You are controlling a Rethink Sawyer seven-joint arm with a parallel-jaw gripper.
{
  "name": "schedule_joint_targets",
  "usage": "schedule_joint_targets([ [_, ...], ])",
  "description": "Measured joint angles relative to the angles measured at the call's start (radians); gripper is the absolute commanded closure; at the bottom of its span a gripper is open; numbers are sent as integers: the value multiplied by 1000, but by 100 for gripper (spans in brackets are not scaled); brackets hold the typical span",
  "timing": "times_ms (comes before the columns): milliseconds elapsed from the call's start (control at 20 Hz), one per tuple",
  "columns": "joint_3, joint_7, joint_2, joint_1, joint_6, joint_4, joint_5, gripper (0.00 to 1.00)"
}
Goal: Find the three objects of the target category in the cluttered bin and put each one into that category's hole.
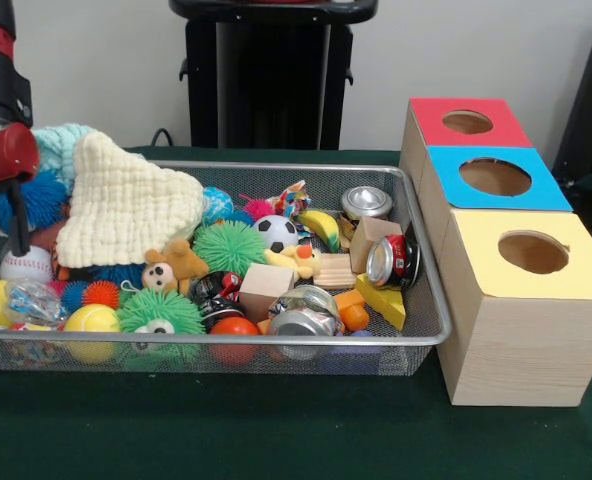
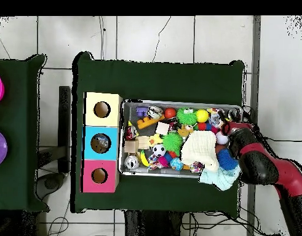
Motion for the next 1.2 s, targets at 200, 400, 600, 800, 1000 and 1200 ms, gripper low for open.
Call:
schedule_joint_targets([
  [200, 2, 0, 16, -12, 0, -12, -1, 0],
  [400, 10, 0, 45, -16, 0, -25, -4, 0],
  [600, 26, 0, 83, -16, 0, -30, -6, 0],
  [800, 35, 0, 114, -16, 0, -30, -7, 0],
  [1000, 36, 0, 130, -13, 0, -30, -9, 0],
  [1200, 37, 0, 127, -8, 0, -29, -11, 0],
])
